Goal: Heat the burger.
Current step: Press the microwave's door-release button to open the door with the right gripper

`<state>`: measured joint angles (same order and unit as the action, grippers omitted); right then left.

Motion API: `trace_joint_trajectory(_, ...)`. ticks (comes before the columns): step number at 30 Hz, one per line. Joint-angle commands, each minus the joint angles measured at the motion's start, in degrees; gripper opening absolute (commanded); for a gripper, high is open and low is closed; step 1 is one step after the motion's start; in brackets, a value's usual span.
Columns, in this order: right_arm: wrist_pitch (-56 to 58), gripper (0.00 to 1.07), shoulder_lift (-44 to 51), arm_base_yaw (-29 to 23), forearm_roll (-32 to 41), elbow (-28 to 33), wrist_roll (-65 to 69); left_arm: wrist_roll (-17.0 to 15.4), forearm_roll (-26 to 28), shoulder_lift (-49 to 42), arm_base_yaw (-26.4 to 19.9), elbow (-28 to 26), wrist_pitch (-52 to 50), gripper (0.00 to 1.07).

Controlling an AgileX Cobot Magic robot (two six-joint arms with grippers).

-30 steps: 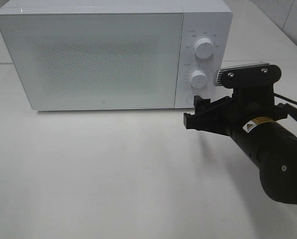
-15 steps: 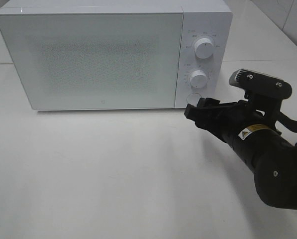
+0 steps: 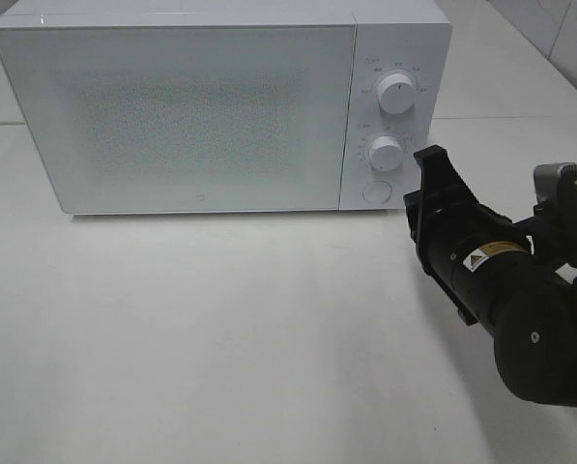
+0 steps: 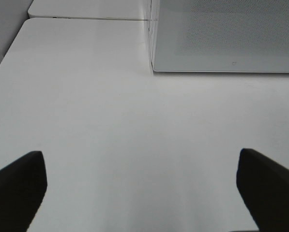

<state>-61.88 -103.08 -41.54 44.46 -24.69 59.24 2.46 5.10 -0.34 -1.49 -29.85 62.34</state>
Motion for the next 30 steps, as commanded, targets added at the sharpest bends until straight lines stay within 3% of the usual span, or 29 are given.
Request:
trace_joint_trajectory(1,-0.5,0.2,0.2,-0.1,-0.2,-0.2,7.1,0.0,-0.2,-1.3,0.4,0.2,-0.9,1.0)
trace_joint_trajectory(4,-0.2,0.15,0.2,-0.1,-0.2,-0.2,10.0,0.0,-0.2,-1.3,0.4,0.2,-0.9,1.0)
trace_joint_trajectory(8,0.1,0.0,0.2,-0.1,0.0,-0.2,11.2,0.0,-0.2,-1.3,0.4,0.2,-0.9,1.0)
trace_joint_trajectory(17,0.2,0.0,0.2,0.1,4.2,-0.2,14.8,0.0,-0.2,-1.3,0.4,0.2,-0.9,1.0)
trace_joint_trajectory(30,1.9,0.0,-6.3,0.1,5.1,-7.3,12.6,0.0,-0.2,-1.3,0.4,0.2,-0.9,1.0)
